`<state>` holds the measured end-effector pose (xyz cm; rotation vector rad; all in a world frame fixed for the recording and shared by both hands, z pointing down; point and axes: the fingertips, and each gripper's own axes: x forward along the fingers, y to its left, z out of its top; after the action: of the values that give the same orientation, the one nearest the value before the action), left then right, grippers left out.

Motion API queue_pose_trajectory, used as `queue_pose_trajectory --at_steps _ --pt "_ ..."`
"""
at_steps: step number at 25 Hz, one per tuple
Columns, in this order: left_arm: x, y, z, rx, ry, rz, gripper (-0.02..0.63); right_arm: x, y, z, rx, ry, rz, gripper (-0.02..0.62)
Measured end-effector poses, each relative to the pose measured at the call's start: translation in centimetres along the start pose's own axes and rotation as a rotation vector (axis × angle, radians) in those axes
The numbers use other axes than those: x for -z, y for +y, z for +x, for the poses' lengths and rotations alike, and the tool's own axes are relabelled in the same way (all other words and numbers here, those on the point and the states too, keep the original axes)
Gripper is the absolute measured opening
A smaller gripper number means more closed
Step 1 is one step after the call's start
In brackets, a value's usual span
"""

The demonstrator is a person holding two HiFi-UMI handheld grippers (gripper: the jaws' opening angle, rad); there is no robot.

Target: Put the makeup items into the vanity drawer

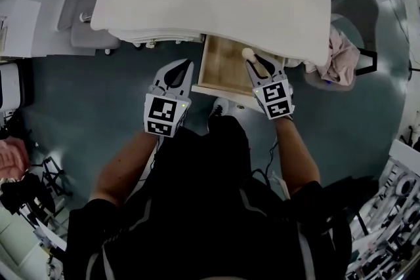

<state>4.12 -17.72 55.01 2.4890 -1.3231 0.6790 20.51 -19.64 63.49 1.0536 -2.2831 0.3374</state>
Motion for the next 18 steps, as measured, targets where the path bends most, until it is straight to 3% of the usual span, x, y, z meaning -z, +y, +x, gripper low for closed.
queue_pose_trajectory --at_steps 3,7,18 --pt "2.0 -0.5 0.5 0.004 0.039 -0.027 0.003 2.4 0.4 1.6 -0.029 0.05 -0.031 0.118" --pt "3.8 -0.4 0.5 -0.01 0.082 -0.147 0.003 4.9 1.0 3.3 -0.066 0.115 -0.079 0.118" --pt "7.7 -1.2 1.0 0.006 0.157 -0.179 0.003 10.2 1.4 9.5 -0.132 0.278 -0.153 0.12"
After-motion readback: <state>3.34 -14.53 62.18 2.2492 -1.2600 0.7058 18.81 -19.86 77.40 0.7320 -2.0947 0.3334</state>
